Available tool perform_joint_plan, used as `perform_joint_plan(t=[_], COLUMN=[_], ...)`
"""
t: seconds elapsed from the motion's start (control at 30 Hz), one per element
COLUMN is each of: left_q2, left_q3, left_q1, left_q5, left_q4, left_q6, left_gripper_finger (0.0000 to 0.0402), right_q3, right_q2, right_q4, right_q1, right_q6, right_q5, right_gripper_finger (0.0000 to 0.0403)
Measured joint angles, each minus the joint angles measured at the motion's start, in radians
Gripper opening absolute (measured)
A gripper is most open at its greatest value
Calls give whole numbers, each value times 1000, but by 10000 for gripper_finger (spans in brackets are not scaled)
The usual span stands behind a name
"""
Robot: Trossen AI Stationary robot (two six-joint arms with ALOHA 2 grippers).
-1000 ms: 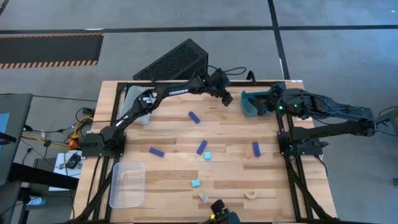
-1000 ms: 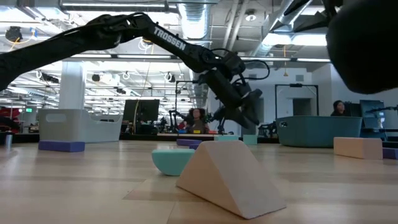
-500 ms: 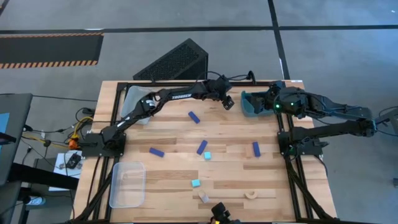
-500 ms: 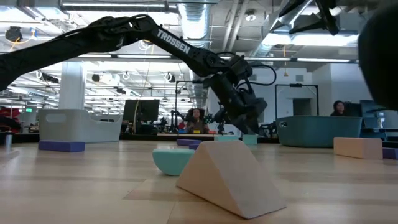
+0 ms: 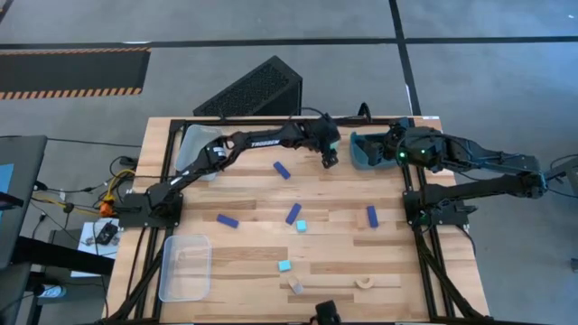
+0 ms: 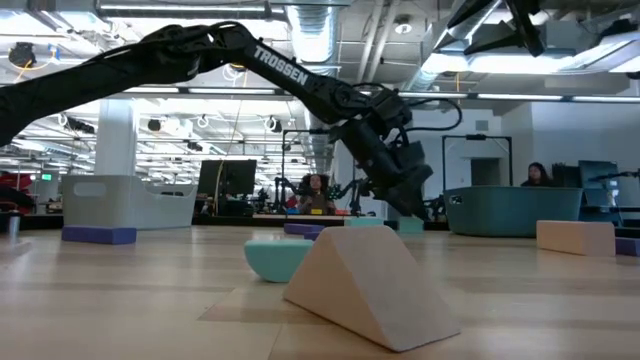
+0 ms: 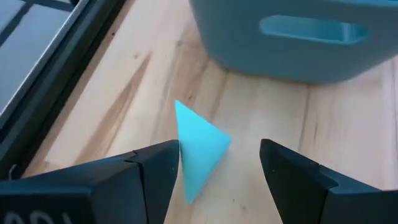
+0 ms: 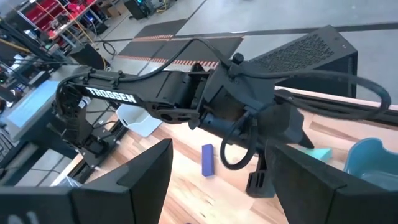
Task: Sort & place blocks by color
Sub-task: Put the light blue block into the dark green bin
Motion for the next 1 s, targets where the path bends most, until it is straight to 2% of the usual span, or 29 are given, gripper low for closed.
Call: perform_joint_plan(t=[0.17,0.43,0.6,1.0], left_q2=[0,0,0,1], left_q3=[0,0,0,-1], left_q1=[-6,-7,-6,-31], left_q5=[-20,-20,-20,36], left_q4=[0,0,3,-100], left_q6=[7,66,91,74], left_gripper_finger=[186,97,55,2], right_q3=[0,0,0,0], right_q2=[0,0,0,0], right_q4=[0,-1,-1,0], right_q1=[0,1,1,3], right_q6=[-15,-35,-43,-37], right_q5=[0,0,0,0], right_gripper_finger=[281,281,281,281])
